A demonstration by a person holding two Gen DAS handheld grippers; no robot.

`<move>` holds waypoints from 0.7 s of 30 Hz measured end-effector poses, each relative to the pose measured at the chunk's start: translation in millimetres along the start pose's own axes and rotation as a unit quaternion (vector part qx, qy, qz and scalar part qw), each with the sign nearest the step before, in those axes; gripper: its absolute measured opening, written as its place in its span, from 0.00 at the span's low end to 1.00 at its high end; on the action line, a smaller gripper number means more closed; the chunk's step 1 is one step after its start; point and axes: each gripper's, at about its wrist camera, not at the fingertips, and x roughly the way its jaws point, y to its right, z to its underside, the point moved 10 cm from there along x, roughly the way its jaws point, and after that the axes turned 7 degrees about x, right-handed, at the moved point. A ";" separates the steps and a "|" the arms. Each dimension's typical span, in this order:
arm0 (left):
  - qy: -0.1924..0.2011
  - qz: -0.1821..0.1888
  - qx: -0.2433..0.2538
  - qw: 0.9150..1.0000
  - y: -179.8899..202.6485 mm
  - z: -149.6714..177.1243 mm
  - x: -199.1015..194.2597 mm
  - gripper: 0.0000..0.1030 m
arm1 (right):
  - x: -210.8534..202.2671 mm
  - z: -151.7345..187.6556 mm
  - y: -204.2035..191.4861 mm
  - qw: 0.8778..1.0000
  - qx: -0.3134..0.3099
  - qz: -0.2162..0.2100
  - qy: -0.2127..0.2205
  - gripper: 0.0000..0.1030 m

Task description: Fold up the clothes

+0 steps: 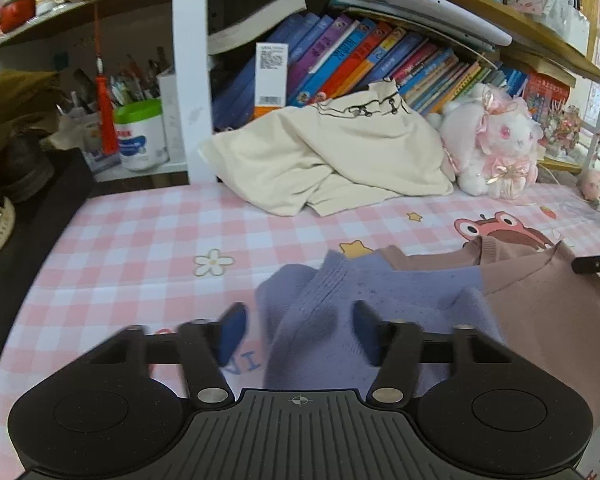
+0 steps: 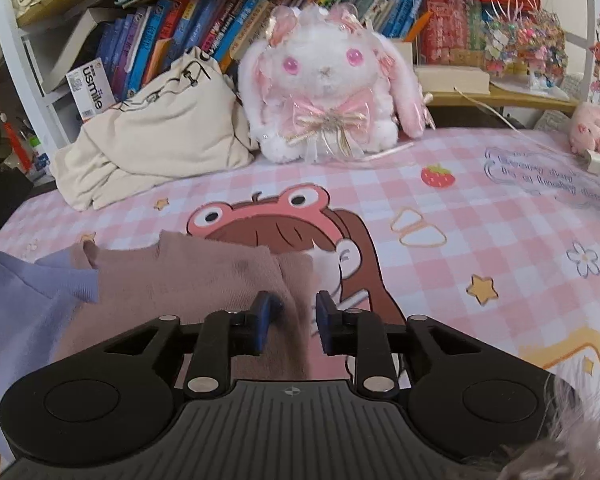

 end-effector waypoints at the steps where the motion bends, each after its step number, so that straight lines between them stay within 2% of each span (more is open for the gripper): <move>1: -0.003 0.006 -0.005 1.000 0.5 -0.1 2.9 0.26 | 1.8 -0.6 -1.2 1.000 0.000 -0.002 -0.004 0.11; 2: -0.003 0.013 -0.016 1.000 -0.2 -0.7 3.7 0.18 | 1.8 -1.4 -2.8 1.000 0.001 -0.007 -0.008 0.04; 4: 0.011 0.037 -0.050 0.998 -3.0 -4.6 -1.3 0.07 | -3.0 -5.7 -5.4 1.000 0.008 -0.020 -0.004 0.04; 6: 0.044 0.065 -0.091 0.993 -8.5 -11.4 -14.7 0.06 | -17.4 -14.6 -3.1 0.997 0.050 -0.048 0.021 0.04; 8: 0.055 0.065 -0.125 0.989 -19.1 -13.3 -18.1 0.05 | -26.3 -20.0 3.8 0.992 0.101 -0.068 0.035 0.04; 10: 0.039 0.043 -0.147 0.987 -31.4 -9.2 -6.4 0.05 | -13.8 -16.6 11.9 0.992 0.116 -0.054 0.012 0.04; 12: 0.002 0.023 -0.160 0.987 -39.3 2.0 14.6 0.05 | 11.6 -6.3 16.6 0.994 0.103 -0.026 -0.033 0.04; 14: -0.025 -0.006 -0.153 0.988 -43.3 11.7 27.3 0.05 | 21.6 -3.5 17.8 0.994 0.100 -0.027 -0.034 0.06; 15: -0.025 -0.017 -0.152 0.988 -45.6 12.9 27.2 0.05 | 22.6 -4.4 18.5 0.994 0.102 -0.028 -0.033 0.06; 18: 0.021 -0.019 -0.173 0.984 -50.3 4.9 6.4 0.09 | 20.5 -4.3 20.5 0.993 0.107 -0.026 -0.040 0.07; 21: 0.052 0.016 -0.146 0.988 -37.1 -8.4 -9.8 0.18 | 19.4 -2.1 21.7 0.994 0.103 -0.023 -0.039 0.09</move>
